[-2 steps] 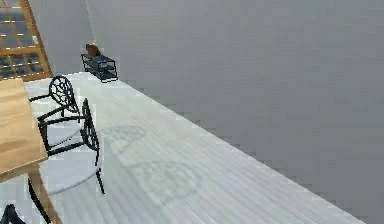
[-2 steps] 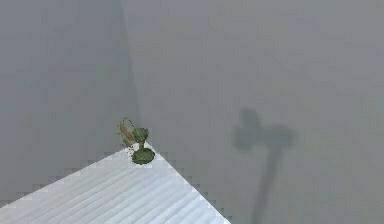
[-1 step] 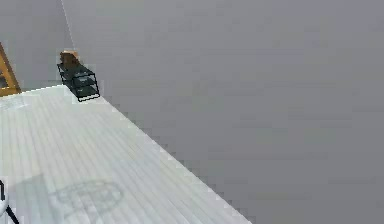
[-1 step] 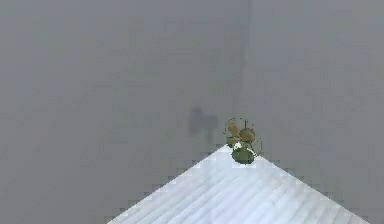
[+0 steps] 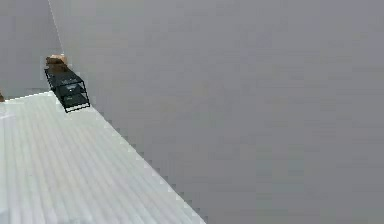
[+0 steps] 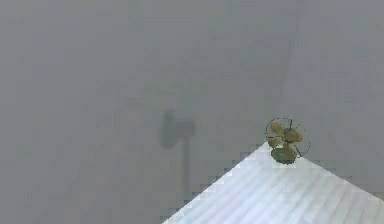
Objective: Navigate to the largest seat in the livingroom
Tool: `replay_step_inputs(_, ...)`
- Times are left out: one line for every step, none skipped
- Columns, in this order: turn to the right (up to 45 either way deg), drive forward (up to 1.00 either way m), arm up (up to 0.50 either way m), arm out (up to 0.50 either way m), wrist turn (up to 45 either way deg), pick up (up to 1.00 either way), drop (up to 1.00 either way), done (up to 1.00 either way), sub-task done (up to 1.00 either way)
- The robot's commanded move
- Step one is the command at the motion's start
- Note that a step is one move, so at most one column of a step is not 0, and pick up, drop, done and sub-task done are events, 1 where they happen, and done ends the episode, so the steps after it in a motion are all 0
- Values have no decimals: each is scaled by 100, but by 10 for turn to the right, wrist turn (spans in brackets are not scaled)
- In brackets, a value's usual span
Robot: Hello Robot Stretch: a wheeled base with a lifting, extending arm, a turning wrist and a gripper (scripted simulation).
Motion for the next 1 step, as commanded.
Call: replay_step_inputs(-390,0,0,0,0,0,0,0,0)
